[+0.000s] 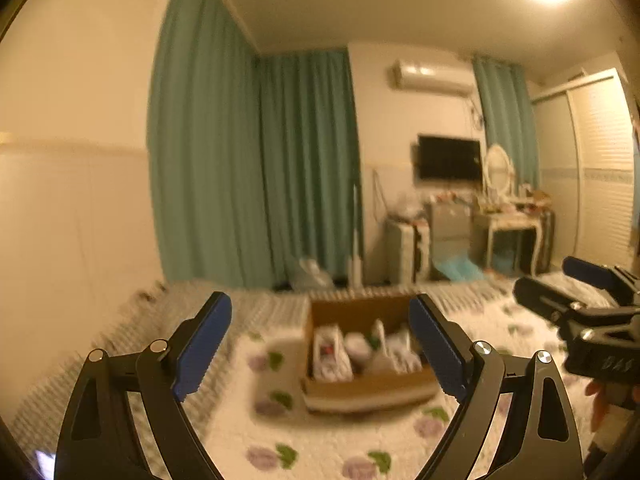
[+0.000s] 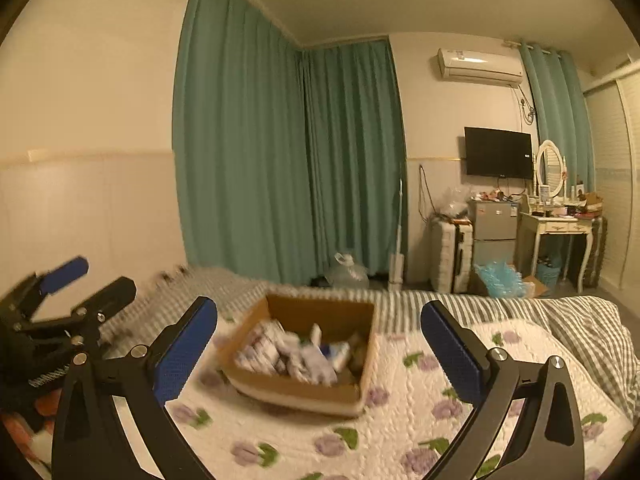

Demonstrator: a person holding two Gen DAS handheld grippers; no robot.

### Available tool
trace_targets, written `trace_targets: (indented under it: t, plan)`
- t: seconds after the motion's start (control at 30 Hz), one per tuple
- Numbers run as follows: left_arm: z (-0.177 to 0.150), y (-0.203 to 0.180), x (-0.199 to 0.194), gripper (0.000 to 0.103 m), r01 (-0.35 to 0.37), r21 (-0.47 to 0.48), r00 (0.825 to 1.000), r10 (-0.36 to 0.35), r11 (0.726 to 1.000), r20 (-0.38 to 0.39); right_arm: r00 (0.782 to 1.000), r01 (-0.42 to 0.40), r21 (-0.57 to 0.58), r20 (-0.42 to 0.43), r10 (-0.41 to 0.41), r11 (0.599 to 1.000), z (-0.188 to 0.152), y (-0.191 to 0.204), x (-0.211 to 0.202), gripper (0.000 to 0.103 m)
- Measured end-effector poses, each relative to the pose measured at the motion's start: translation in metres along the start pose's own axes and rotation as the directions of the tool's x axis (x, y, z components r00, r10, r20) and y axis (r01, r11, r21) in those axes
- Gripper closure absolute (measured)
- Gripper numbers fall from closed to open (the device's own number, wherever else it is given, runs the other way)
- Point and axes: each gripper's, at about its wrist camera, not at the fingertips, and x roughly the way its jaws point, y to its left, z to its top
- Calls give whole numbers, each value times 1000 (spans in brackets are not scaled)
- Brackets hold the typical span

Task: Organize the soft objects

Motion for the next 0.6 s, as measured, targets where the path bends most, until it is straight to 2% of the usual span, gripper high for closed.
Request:
trace_targets:
  t: [0.03,0.13,0.27,0.6]
  plan:
    - [-11,1,11,12,30,-7,999,-30,1000,-29,1000,9,-8,-28,-9,1000,-11,1,9,1]
    - [-36,-2,31,12,18,-15,995,-19,1000,-94,996,18,3,-90,-18,1000,-34,1,31,1]
    - [-47,-6,43,12,15,-3,990,-15,1000,-139,992,31,4,-122,-30,1000,-45,-2,42,1]
    - [-68,-4,34,12,8,13,987,-6,1000,-163,988,51,15,-144,-48,999,-48,-3,47,1]
